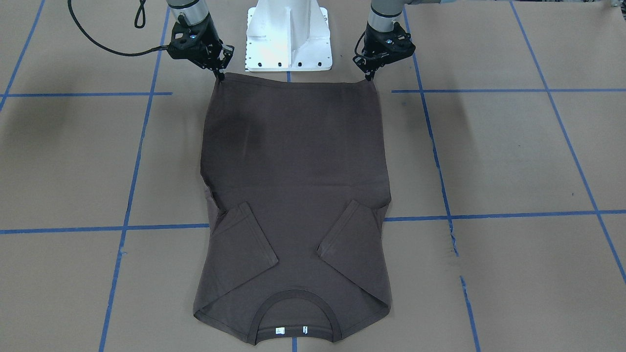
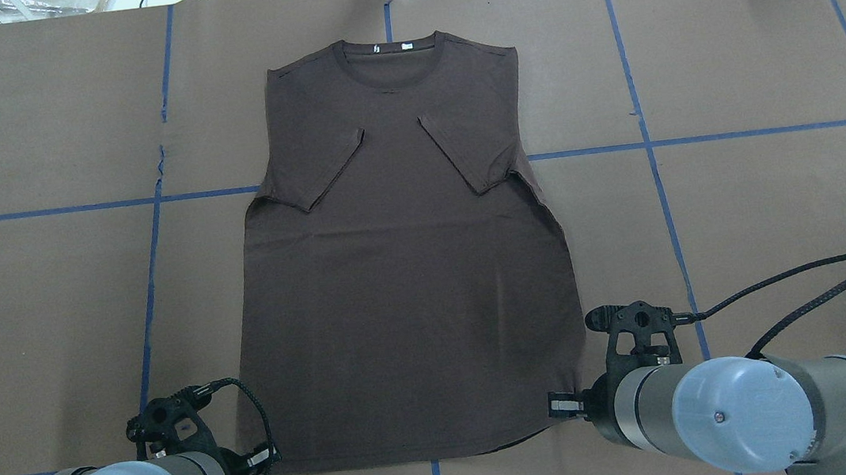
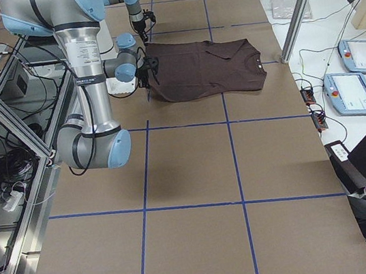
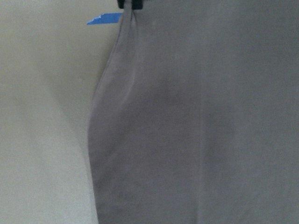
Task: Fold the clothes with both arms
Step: 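Lift the hem with both grippers and fold it toward the collar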
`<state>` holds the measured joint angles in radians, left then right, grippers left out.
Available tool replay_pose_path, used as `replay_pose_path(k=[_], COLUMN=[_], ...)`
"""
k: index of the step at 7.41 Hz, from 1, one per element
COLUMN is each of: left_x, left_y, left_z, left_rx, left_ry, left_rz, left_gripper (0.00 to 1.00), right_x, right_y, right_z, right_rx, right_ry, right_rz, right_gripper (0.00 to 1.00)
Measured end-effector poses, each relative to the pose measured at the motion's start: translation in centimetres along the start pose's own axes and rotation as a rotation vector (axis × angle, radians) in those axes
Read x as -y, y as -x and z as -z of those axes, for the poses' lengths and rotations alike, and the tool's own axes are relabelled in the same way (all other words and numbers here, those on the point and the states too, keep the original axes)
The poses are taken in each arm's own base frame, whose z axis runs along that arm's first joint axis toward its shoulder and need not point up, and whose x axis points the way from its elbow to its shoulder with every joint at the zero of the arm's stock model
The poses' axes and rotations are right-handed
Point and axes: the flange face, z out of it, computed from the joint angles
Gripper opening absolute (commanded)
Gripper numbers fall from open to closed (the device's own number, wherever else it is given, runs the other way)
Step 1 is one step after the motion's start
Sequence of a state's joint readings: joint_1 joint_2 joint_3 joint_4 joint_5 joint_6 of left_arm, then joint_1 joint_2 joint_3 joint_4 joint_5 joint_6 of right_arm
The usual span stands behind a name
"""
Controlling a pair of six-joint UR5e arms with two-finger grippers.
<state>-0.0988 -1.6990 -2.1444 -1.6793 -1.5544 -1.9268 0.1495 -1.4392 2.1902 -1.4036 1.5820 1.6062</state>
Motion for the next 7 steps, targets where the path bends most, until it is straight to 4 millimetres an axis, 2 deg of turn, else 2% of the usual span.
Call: replay_pose_path(k=[2,3,4,6,7], left_x=[0.0,-0.1,-0.8,-3.0,-3.9], left_y=[0.0,-0.1,0.1,1.9,2.5], left_z=[0.8,2.1,4.2,9.4,11.1], left_rx=[-0.005,-0.008,-0.006,-0.01,-0.02], left_ry=[0.003,0.006,0.024,0.097,0.128], left_rz=[0.0,-0.002,-0.014,-0.062,-0.08], left_gripper=[0.0,0.0,0.0,0.0,0.0], right_x=[-0.1,-0.4,-1.0,-1.9,-2.1], right_y=[0.1,0.2,0.0,-1.4,-2.0], right_z=[0.9,2.3,4.1,8.2,9.5], right_rx=[0.013,0.032,0.054,0.089,0.097], right_ry=[0.015,0.046,0.089,0.176,0.203], right_rz=[-0.001,0.001,0.004,0.012,0.014], right_gripper=[0.0,0.0,0.0,0.0,0.0])
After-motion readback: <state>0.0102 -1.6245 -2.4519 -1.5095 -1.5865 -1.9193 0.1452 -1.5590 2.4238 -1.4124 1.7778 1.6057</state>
